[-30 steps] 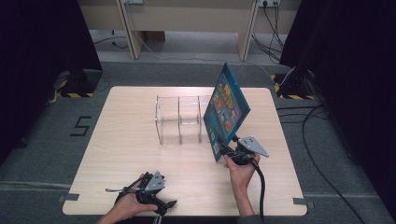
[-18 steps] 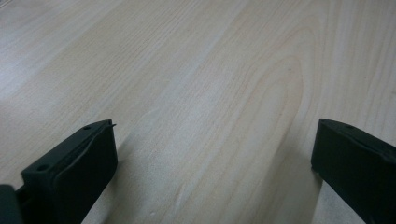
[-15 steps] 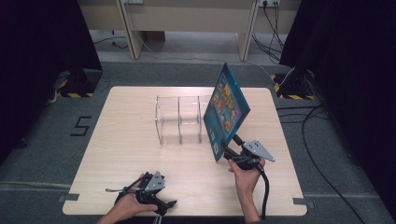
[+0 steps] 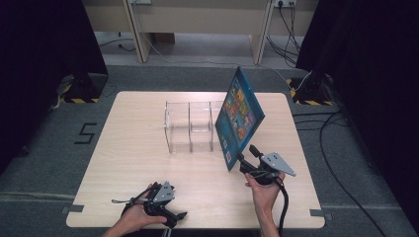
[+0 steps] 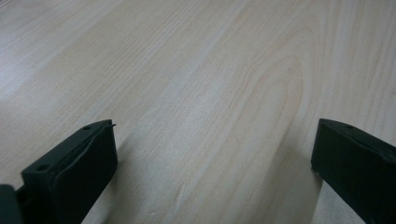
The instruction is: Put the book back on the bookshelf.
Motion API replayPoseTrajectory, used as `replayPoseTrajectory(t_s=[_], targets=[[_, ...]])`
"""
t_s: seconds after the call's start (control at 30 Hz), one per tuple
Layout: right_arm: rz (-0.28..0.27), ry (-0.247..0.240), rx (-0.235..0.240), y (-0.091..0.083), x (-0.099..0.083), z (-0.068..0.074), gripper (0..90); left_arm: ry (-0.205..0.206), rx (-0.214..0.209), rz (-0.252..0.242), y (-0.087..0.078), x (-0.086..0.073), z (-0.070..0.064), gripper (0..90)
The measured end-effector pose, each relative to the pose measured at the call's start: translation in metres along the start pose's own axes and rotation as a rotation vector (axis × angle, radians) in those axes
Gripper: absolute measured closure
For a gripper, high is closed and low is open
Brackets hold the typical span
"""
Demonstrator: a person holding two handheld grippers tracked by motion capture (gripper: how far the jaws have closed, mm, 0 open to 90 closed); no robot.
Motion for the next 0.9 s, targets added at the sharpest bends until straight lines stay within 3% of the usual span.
replayPoseTrajectory(t_s=[0.9], targets=[[0.023, 0.004, 0.038, -0.022, -0.008, 0.006, 40.4, 0.000, 0.000, 0.000, 0.000, 0.000, 0.000, 0.0]])
Point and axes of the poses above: each handheld gripper's, and its own axes: y roughly forward along the jaws, x roughly out of its top, z roughly to its left, the point moved 2 cm from there along y, roughly forward along the jaws, and after that the axes turned 4 degrees about x, right-handed, at the moved point
